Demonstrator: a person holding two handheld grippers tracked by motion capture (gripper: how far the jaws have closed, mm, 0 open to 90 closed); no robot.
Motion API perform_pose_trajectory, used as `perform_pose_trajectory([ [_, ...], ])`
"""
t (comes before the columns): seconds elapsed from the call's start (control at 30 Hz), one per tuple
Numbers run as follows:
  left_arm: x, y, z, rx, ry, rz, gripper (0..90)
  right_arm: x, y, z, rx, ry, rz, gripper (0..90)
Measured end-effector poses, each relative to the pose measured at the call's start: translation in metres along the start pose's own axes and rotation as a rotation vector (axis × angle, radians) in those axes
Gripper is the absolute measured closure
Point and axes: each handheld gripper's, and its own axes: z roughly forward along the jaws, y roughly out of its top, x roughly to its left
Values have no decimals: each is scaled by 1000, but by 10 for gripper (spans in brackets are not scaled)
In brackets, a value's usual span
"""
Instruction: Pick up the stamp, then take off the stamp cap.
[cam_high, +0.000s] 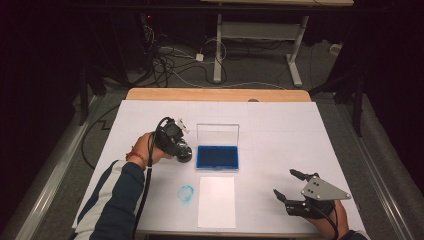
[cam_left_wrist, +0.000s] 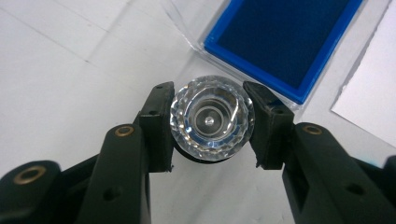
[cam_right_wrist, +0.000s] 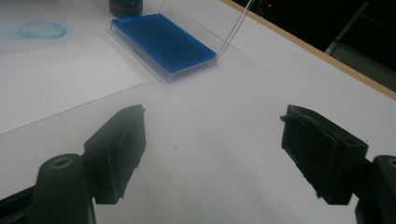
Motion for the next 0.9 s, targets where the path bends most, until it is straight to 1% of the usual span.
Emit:
perform_pose_trajectory([
  [0.1, 2, -4, -6, -39, 0, -18, 544, 0, -1, -1, 4, -3, 0, 207],
  [0.23, 2, -7, -11, -60, -1, -18, 544, 0, -2, -2, 5, -7, 1, 207],
  [0.3, 2, -8, -13, -63, 2, -13, 545, 0, -2, -2, 10, -9, 5, 207],
  [0.43, -1, -8, -16, -74, 1, 0, 545, 1, -2, -2, 11, -11, 2, 207],
  [0.5, -4, -7, -18, -82, -8, 4, 545, 2, -2, -1, 11, -12, -3, 207],
  [0.57, -6, -6, -20, -85, 1, 10, 545, 2, -2, -1, 14, -11, -1, 207],
  [0.6, -7, -6, -20, -91, -8, 8, 545, 2, -2, -1, 16, -11, -2, 207],
  [0.67, -8, -6, -21, -93, 1, 10, 544, 1, -3, -1, 14, -18, 3, 207],
  [0.7, -10, -6, -20, -102, -10, 3, 544, 1, -3, -1, 14, -18, 3, 207],
  [0.73, -11, -7, -21, -106, -9, 12, 544, 1, -2, -1, 10, -17, -5, 207],
  [0.77, -12, -7, -21, -113, -3, 6, 544, 1, -2, -1, 10, -17, -5, 207],
  [0.8, -14, -7, -22, -116, 6, 9, 544, 2, -2, -1, 9, -12, -11, 207],
  [0.87, -16, -8, -22, -131, 1, 6, 544, 2, -1, 0, 14, -12, -9, 207],
  [0.9, -18, -9, -22, -140, 6, 7, 544, 2, -1, 0, 14, -12, -9, 207],
])
